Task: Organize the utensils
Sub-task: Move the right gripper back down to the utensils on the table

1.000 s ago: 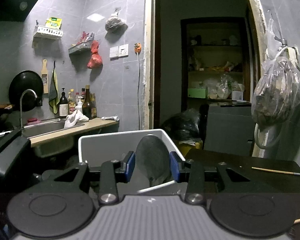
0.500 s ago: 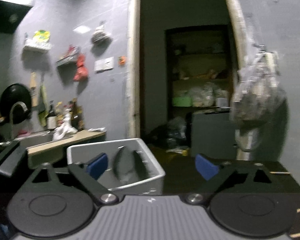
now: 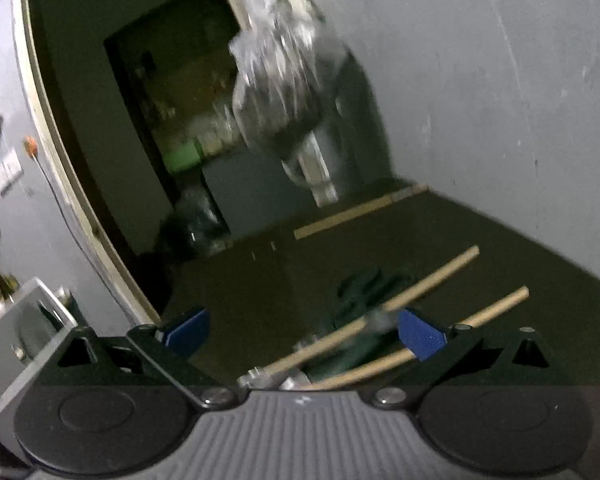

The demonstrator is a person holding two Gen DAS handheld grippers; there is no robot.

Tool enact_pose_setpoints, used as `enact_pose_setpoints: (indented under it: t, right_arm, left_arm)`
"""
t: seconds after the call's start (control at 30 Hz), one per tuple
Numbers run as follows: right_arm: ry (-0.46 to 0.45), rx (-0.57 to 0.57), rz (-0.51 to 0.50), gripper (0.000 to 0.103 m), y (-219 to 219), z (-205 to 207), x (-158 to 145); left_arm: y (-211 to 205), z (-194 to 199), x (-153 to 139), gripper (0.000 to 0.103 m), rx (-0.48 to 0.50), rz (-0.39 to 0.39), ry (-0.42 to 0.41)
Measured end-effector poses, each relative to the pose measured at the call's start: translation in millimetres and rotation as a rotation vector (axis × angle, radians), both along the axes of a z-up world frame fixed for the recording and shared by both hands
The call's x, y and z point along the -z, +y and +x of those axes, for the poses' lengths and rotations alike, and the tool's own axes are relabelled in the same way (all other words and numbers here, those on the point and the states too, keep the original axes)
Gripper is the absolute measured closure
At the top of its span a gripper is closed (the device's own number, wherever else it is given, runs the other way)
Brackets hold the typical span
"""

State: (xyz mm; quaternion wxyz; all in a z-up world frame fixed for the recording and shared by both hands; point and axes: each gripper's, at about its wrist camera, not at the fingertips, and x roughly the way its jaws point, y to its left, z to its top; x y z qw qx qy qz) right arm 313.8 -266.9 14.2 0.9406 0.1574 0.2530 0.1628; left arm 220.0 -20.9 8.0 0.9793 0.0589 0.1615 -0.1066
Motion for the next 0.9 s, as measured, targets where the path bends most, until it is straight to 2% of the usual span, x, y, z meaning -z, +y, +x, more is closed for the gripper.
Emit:
enact_pose_setpoints:
  t: [0.17,0.27,0.43,0.77,0.9]
  right_arm:
    - [0.058,-0.083,-0.169,0.000,18.6,-0.9,18.0]
    - [0.049,-0.126,-0.313,0.000,36.8,-9.0,27.7]
    - [-0.029,-0.201,-0.551,0.000,69.9,-27.1,37.8]
    - [-0.231,-0.295,-0.713,0.000,106.2,-56.4,38.1]
    - [-0.340,-0.338,-0.828,0.001,126.9,-66.9,43.8]
  left_arm:
    - [-0.1,0.0,-0.1,0.026,-0.001,0.000,0.000]
    - [-0.1,0.0,0.0,0.026,-0.001,0.001,0.000]
    - [-0.1,0.3,-0.1,0.026,-0.001,0.000,0.001]
    - [0.1,0.4,-0.1,0.026,-0.001,0.001,0.001]
    - [0.0,0.3,0.0,0.026,-0.001,0.002,0.001]
